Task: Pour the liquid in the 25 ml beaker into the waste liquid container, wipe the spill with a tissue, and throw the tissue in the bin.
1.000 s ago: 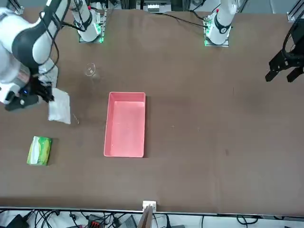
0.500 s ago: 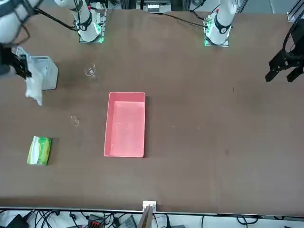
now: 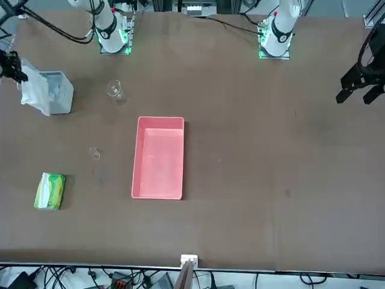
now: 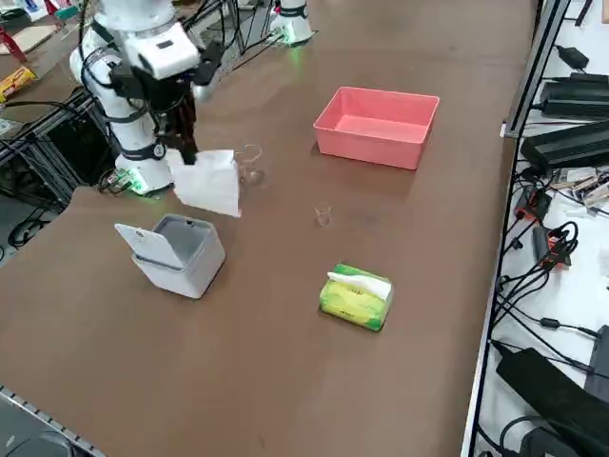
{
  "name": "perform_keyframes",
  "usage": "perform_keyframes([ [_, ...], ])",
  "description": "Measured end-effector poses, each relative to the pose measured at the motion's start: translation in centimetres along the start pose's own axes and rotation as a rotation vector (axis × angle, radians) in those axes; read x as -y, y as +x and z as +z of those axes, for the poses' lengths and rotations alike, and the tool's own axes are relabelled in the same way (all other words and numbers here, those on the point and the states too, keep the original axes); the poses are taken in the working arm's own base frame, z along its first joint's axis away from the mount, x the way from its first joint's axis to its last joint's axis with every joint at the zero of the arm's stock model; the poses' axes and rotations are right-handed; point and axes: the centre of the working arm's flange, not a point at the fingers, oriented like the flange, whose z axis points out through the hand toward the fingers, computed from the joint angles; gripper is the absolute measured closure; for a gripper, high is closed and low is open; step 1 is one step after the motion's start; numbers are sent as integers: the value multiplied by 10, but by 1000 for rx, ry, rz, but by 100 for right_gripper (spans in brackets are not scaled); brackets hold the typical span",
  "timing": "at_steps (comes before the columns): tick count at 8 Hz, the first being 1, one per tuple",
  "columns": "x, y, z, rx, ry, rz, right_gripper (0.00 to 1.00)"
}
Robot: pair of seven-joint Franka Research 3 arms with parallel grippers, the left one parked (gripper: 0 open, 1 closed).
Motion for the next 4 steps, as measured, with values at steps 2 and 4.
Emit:
perform_keyframes([
  [2, -11, -19, 14, 4, 26, 21, 98],
  [4, -17, -28, 33, 23, 61, 47, 98],
])
